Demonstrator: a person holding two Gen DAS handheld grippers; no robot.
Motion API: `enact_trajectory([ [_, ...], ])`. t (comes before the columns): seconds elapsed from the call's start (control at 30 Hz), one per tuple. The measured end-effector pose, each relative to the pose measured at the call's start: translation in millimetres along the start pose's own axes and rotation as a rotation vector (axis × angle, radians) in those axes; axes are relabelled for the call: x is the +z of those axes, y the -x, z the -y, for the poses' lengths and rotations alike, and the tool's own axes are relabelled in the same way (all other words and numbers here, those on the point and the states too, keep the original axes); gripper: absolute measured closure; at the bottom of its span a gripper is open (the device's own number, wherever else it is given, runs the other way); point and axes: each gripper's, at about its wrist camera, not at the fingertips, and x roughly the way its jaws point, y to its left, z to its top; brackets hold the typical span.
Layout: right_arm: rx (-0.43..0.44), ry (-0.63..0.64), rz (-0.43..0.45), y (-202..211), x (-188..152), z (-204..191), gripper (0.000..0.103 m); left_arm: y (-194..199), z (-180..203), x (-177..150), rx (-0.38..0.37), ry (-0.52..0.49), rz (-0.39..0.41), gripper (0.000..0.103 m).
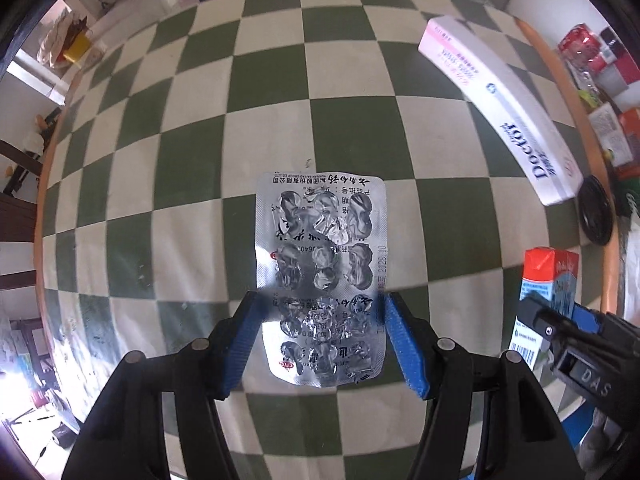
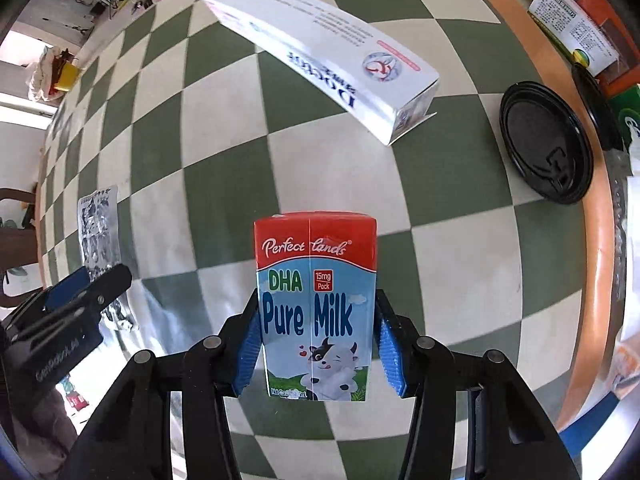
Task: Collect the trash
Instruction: 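Grasp the silver blister pack with the left gripper while the right grasps the Pure Milk carton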
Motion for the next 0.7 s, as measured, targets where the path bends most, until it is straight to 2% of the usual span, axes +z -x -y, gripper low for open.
enact_trajectory([
  [0.2,0.014,-0.002,0.057,23,-22,-11,0.050,28,-12,-16,-0.027,0.004,0.061,0.043],
  [0.27,0.016,-0.001,0.079,33,-29,-14,0.050,35,-19,-30,-0.034,0.006,0.086,0.043],
  [0.37,0.016,0.008,0.114,52,-65,-44,0.050,48,-32,-52,-0.047,0.010,0.125,0.043],
  [0.4,0.017,0.009,0.131,57,-74,-50,0.050,48,-38,-49,-0.050,0.012,0.133,0.043],
  [0.5,0.018,0.019,0.172,73,-106,-67,0.051,56,-66,-68,-0.061,0.014,0.164,0.043],
  [0.7,0.030,0.018,0.243,96,-188,-108,0.051,83,-109,-146,-0.081,0.027,0.211,0.043],
])
